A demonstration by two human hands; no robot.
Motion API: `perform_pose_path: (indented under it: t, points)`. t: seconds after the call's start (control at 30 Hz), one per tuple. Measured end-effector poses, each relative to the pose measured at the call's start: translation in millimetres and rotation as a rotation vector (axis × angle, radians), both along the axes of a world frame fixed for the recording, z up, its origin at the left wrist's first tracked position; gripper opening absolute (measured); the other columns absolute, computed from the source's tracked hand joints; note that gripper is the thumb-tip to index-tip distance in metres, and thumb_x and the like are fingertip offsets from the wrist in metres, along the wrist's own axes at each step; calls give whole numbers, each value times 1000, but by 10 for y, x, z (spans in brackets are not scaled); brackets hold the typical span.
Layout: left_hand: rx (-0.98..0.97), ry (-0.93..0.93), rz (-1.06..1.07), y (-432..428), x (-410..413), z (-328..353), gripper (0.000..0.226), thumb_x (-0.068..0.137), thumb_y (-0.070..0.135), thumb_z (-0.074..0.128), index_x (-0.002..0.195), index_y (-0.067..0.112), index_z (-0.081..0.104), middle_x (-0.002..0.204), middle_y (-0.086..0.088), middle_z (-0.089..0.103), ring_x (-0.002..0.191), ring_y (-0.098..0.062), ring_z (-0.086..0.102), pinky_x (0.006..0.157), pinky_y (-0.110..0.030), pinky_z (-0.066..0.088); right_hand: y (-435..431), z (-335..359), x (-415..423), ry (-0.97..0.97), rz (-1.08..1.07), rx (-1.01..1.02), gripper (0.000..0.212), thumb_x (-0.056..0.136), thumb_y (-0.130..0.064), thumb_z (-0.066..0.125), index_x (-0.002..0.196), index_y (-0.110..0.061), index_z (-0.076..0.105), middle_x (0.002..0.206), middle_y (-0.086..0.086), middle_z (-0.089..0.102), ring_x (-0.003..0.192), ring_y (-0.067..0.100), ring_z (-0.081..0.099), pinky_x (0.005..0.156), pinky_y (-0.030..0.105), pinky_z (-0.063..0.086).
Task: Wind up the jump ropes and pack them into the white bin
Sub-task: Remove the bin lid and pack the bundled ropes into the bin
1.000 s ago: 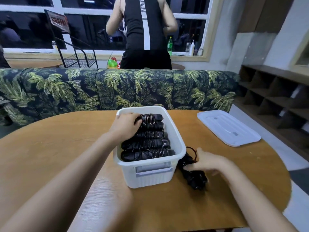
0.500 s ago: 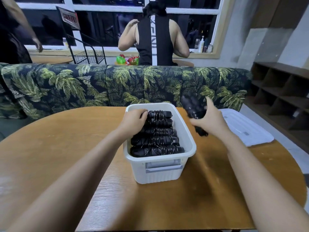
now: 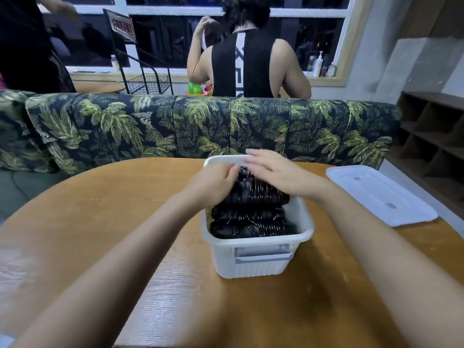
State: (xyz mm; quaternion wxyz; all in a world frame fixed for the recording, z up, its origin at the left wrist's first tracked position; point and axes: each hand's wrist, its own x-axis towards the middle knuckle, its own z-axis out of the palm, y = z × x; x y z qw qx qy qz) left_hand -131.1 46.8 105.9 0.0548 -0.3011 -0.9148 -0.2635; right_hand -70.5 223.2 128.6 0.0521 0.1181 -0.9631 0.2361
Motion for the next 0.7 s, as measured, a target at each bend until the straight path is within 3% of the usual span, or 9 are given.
perform_pose_path:
  t: [0.1, 0.2, 0.27, 0.33, 0.47, 0.57, 0.63, 0.7]
  points:
    - [-157, 32, 35, 121, 59, -97, 38, 101, 39, 24, 117, 14, 47, 111, -11, 59, 108, -35, 52, 96, -44, 40, -152, -155, -118, 54, -50, 97, 48, 104, -35, 20, 142, -20, 44, 149, -1, 41, 137, 15, 29, 117, 46, 16]
    - [-276, 79, -24, 88, 90, -263, 46, 102, 36, 17, 133, 10, 37, 133, -7, 47, 129, -28, 38, 112, -45, 20, -170, -388, -131, -39, -93, 237, 49, 105, -38, 17, 149, -25, 33, 158, -5, 25, 145, 21, 17, 117, 49, 15]
    - [-374, 53, -18, 70, 104, -301, 56, 102, 36, 12, 149, 6, 18, 155, -10, 24, 144, -25, 18, 118, -45, 6, -186, -420, -94, -25, -121, 268, 46, 106, -35, 19, 147, -24, 36, 160, -6, 19, 145, 22, 14, 116, 50, 13]
    - [-463, 31, -2, 71, 125, -286, 59, 103, 37, 9, 152, 5, 2, 161, -8, 4, 148, -22, 3, 119, -44, -2, -230, -414, -58, 6, -131, 281, 45, 106, -34, 20, 146, -22, 36, 160, -5, 18, 143, 22, 15, 116, 50, 13]
    - [-407, 47, -23, 76, 163, -248, 58, 103, 37, 12, 152, 7, 1, 161, -6, 6, 148, -21, 5, 118, -43, 0, -211, -408, -59, 2, -117, 221, 46, 106, -35, 22, 150, -24, 31, 159, -8, 21, 143, 20, 16, 117, 47, 12]
    - [-283, 84, -56, -2, 157, -199, 63, 102, 41, 23, 153, 11, 2, 161, -4, 8, 146, -21, 10, 119, -43, 9, -122, -371, -27, 45, -83, 153, 55, 100, -53, 25, 151, -30, 27, 159, -12, 21, 147, 16, 12, 118, 49, 12]
    - [-214, 113, -137, -105, 154, -187, 76, 96, 50, 39, 153, 12, 5, 160, -3, 12, 143, -22, 17, 115, -43, 24, 4, -324, 59, 68, -58, 126, 67, 89, -66, 43, 147, -34, 33, 154, -15, 27, 142, 9, 17, 116, 44, 23]
    - [-207, 57, -226, -213, 152, -190, 97, 84, 54, 59, 153, 14, 4, 158, -2, 17, 141, -21, 23, 112, -39, 30, 120, -281, 146, -24, -23, 119, 81, 75, -61, 69, 144, -37, 34, 147, -16, 28, 136, 5, 20, 108, 35, 29]
